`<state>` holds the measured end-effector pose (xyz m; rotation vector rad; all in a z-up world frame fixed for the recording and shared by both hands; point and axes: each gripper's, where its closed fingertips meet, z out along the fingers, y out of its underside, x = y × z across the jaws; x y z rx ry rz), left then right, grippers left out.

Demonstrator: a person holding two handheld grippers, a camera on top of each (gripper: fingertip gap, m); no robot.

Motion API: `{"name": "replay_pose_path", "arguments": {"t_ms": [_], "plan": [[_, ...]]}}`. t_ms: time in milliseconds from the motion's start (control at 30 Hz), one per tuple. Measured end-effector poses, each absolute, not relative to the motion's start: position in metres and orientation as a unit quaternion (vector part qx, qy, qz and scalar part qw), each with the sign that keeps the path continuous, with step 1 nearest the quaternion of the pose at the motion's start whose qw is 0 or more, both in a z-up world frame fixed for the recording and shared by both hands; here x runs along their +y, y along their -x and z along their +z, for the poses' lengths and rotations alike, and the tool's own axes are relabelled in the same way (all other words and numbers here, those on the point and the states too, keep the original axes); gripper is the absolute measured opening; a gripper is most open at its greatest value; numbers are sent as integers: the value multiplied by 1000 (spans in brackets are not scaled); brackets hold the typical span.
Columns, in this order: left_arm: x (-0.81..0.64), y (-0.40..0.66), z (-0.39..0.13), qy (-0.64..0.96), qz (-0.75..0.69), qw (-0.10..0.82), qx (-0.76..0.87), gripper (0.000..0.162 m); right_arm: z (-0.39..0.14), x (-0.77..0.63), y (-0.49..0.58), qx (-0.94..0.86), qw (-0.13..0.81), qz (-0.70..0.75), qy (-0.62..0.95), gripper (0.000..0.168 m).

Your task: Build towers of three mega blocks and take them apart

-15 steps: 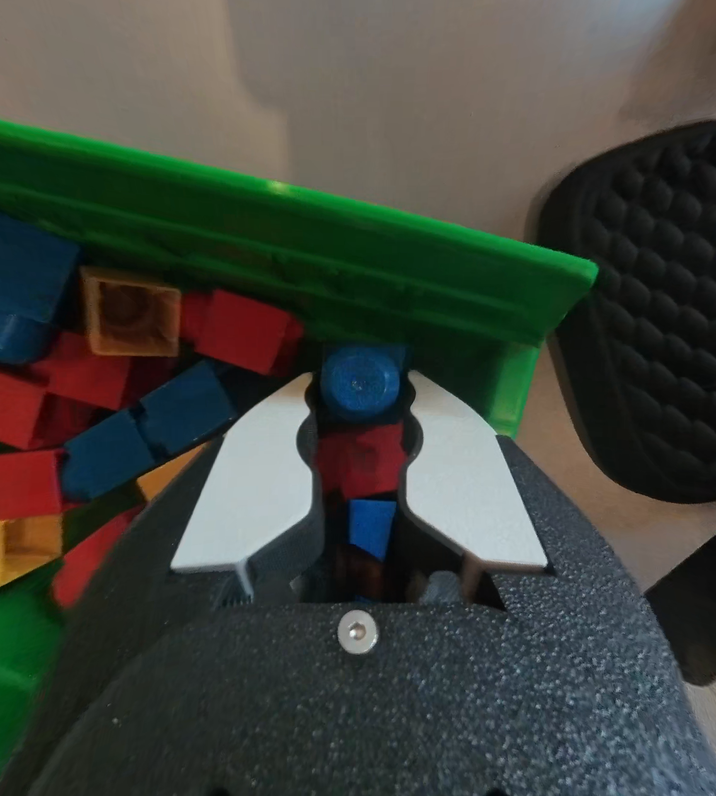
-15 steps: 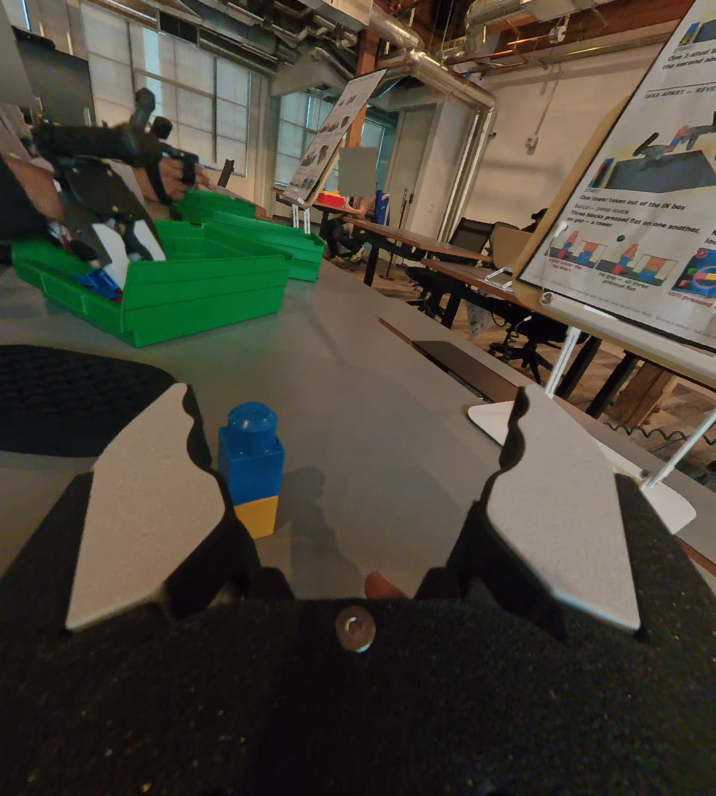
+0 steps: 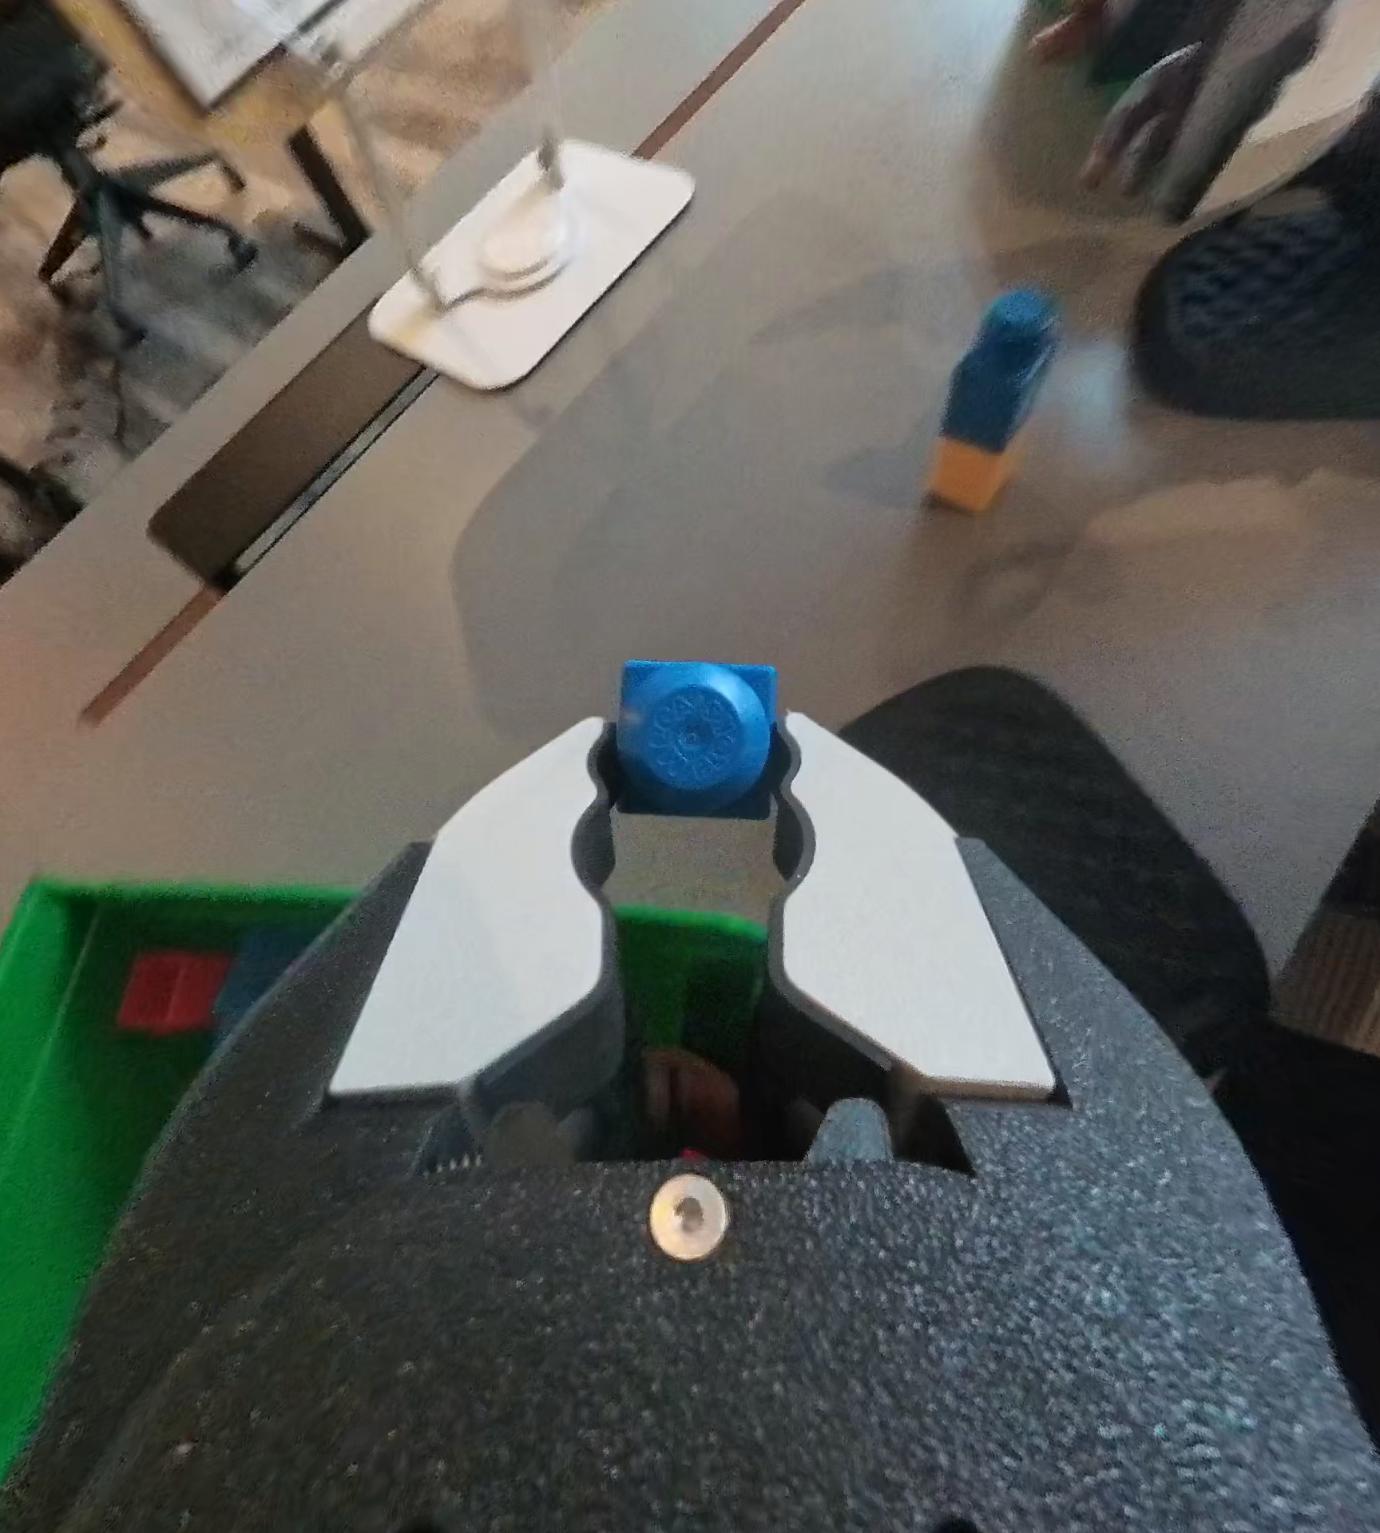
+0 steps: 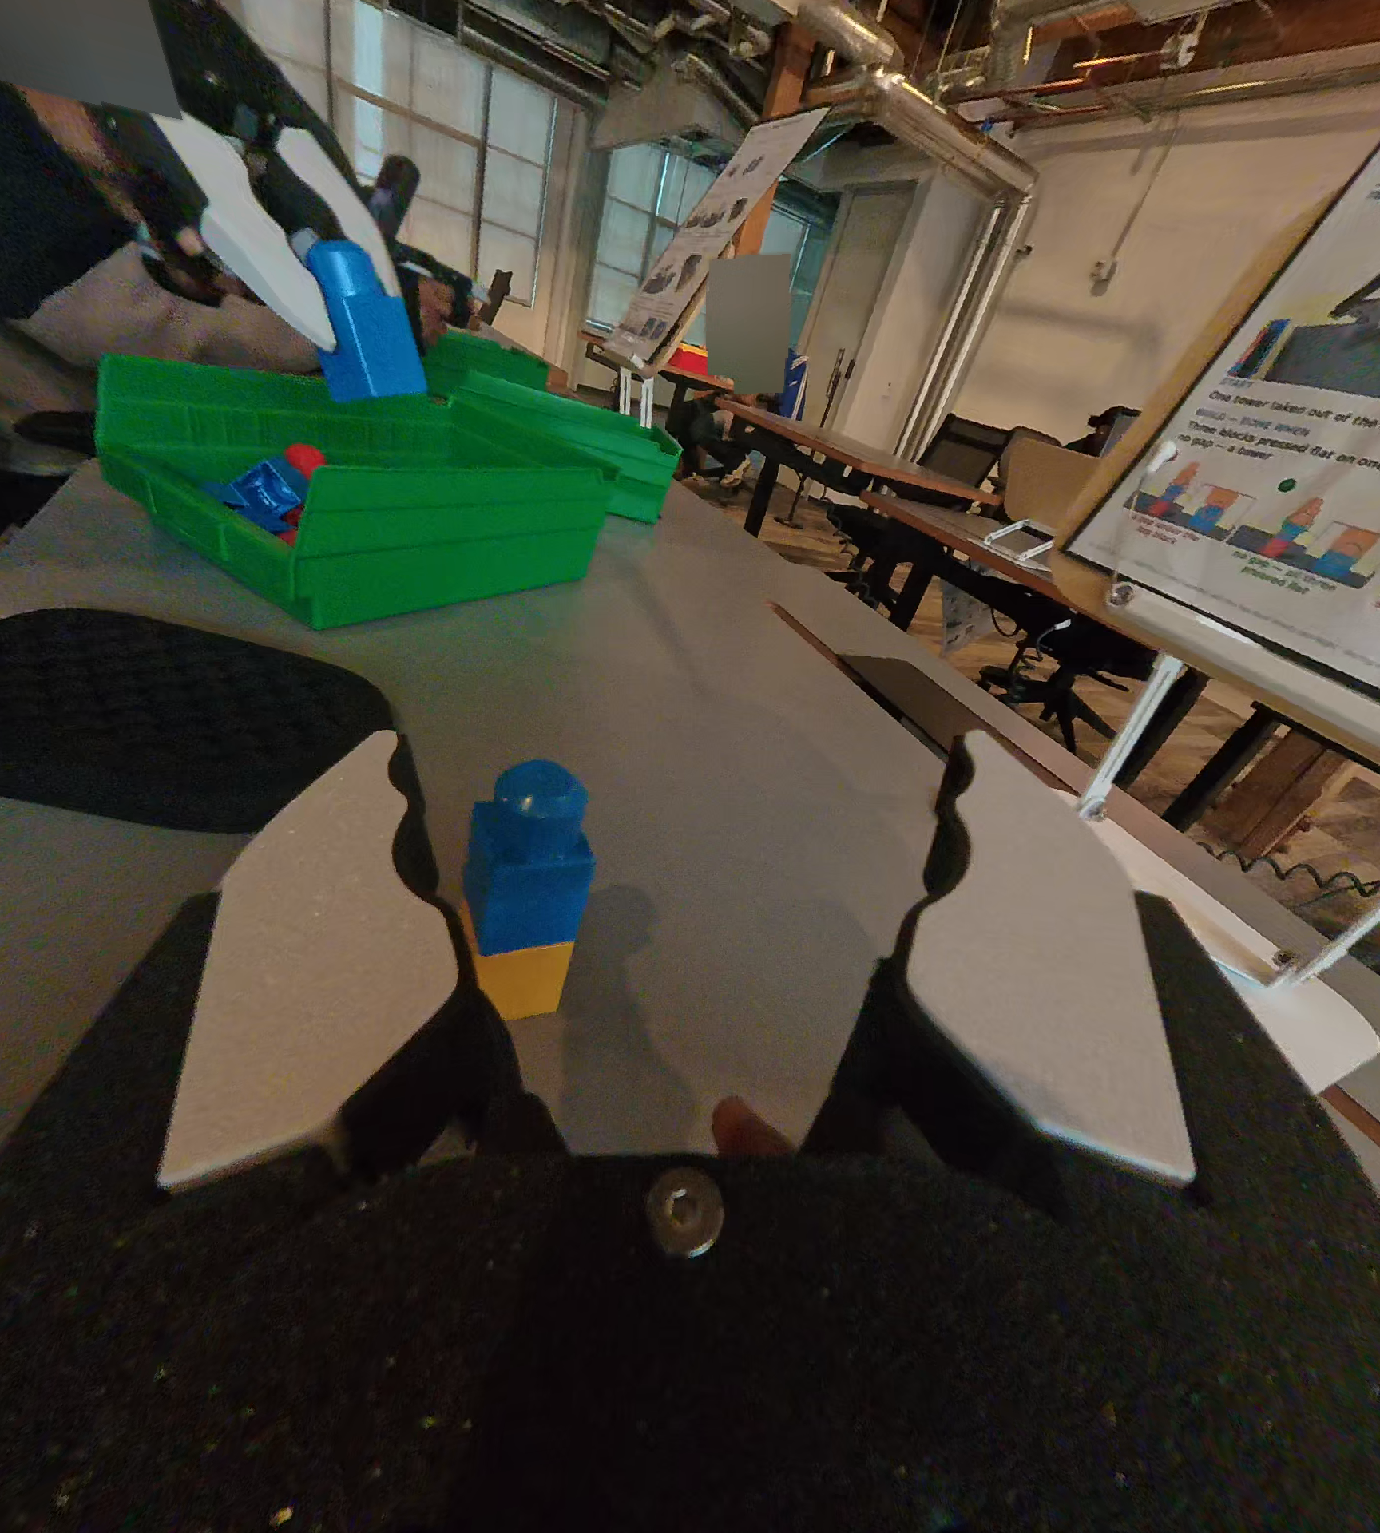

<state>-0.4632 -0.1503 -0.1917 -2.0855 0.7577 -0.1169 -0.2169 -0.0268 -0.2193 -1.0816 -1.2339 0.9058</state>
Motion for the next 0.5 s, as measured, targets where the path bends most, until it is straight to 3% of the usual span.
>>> {"name": "replay_pose_path", "arguments": {"t_ms": [500], "plan": [[-98,269,-221,762,-146,392,494,35,-217,-93,235,-616,544,426,378,87]]}}
